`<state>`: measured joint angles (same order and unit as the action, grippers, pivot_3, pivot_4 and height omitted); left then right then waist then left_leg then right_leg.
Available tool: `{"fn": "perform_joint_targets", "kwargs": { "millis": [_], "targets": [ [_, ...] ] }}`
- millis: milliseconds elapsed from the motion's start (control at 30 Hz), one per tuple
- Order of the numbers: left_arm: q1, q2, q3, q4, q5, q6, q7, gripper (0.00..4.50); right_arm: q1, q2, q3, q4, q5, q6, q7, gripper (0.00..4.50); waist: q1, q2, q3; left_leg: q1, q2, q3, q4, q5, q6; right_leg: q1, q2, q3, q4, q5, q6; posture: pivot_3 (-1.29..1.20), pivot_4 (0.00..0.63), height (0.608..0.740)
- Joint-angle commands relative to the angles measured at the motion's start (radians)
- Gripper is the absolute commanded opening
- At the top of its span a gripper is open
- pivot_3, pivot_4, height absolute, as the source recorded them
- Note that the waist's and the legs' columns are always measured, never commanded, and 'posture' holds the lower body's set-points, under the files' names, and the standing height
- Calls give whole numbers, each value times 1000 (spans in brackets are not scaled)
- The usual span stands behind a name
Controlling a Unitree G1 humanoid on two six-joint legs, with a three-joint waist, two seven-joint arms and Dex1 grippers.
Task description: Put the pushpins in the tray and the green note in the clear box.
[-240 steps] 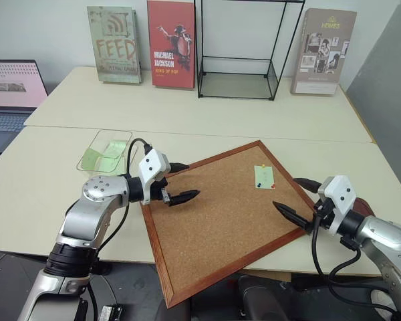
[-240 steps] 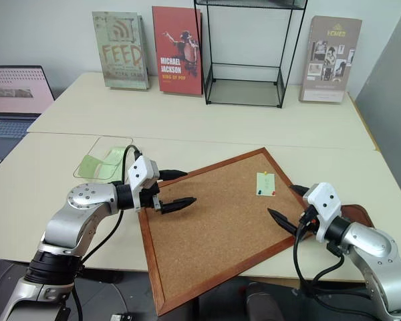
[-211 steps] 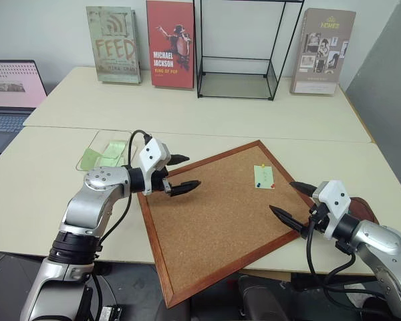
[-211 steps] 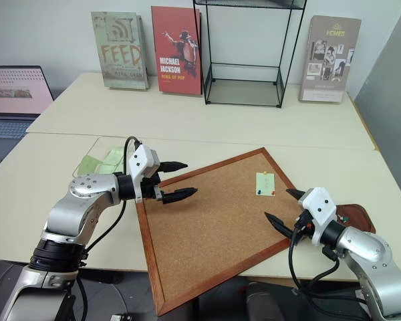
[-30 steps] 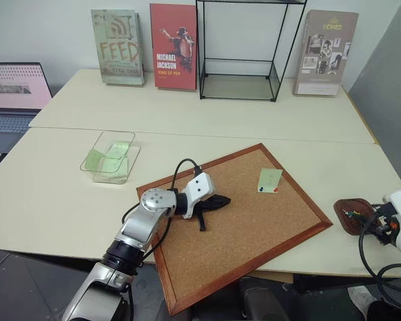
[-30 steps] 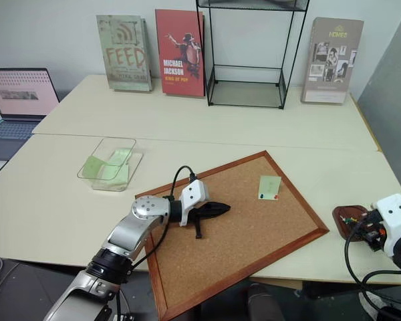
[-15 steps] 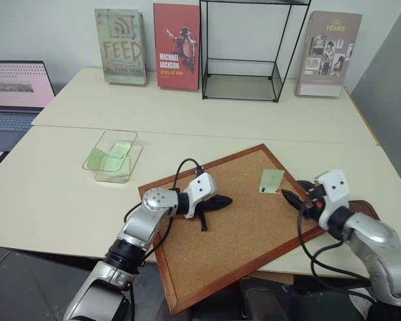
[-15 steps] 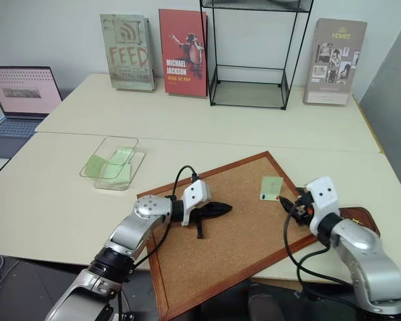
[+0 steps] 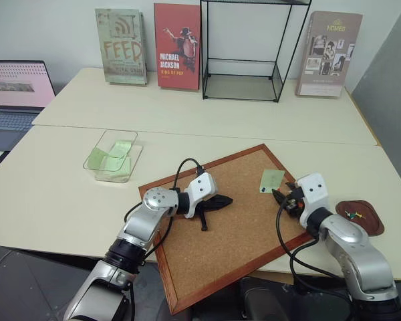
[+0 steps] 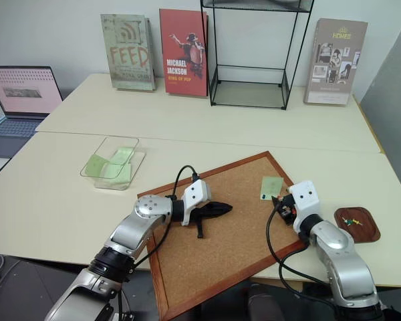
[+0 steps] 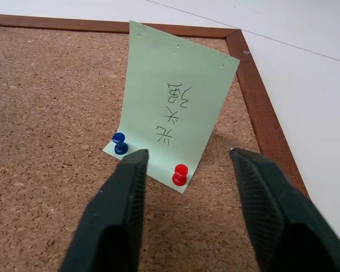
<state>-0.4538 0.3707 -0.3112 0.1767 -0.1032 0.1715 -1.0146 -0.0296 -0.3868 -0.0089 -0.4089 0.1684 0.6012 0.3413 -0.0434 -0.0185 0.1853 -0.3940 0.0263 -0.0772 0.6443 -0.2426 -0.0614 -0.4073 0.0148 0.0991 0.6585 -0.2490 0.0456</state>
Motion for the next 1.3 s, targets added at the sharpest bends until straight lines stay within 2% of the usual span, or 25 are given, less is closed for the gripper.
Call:
{"fn": "perform_joint_targets", "kwargs": {
  "millis": [33, 100, 267, 867, 1067, 1300],
  "targets": [
    [2, 5, -17, 11, 19, 9, -1, 0, -13, 1, -13, 0, -15, -16, -19, 1346, 0, 0, 0, 0, 0, 0, 0, 0, 0, 0, 0, 0, 0, 0, 0, 0, 150, 740],
    [1, 5, -17, 12, 20, 8, -1, 0, -10, -2, -16, 8, -20, -6, -23, 858, 0, 0, 0, 0, 0, 0, 0, 0, 0, 0, 0, 0, 0, 0, 0, 0, 150, 740],
    [-1, 6, -17, 15, 21, 6, 0, 0, -4, -5, -18, 1, -16, -8, -22, 33, 0, 0, 0, 0, 0, 0, 0, 0, 0, 0, 0, 0, 0, 0, 0, 0, 150, 740],
    [2, 15, -22, 17, 25, 1, -6, 0, 31, 3, -54, -172, 44, -17, -3, 33, -2, 0, 0, 0, 0, 0, 0, 0, 0, -1, 0, 0, 0, 0, 0, 0, 150, 740],
    [4, 18, -21, 14, 24, 2, -5, 0, 79, -59, -178, -259, 69, 12, 5, 33, -2, 0, 0, -1, 0, 0, 0, 0, 0, -1, 0, 0, 0, 0, 0, 0, 150, 740],
    [25, 23, -28, -12, 21, 11, -6, 0, 275, -242, -396, -282, 16, 11, 90, 33, -1, 0, 0, 0, 0, 0, -1, 0, 0, -1, 0, 0, -1, 0, 0, 0, 150, 740]
  ]
}}
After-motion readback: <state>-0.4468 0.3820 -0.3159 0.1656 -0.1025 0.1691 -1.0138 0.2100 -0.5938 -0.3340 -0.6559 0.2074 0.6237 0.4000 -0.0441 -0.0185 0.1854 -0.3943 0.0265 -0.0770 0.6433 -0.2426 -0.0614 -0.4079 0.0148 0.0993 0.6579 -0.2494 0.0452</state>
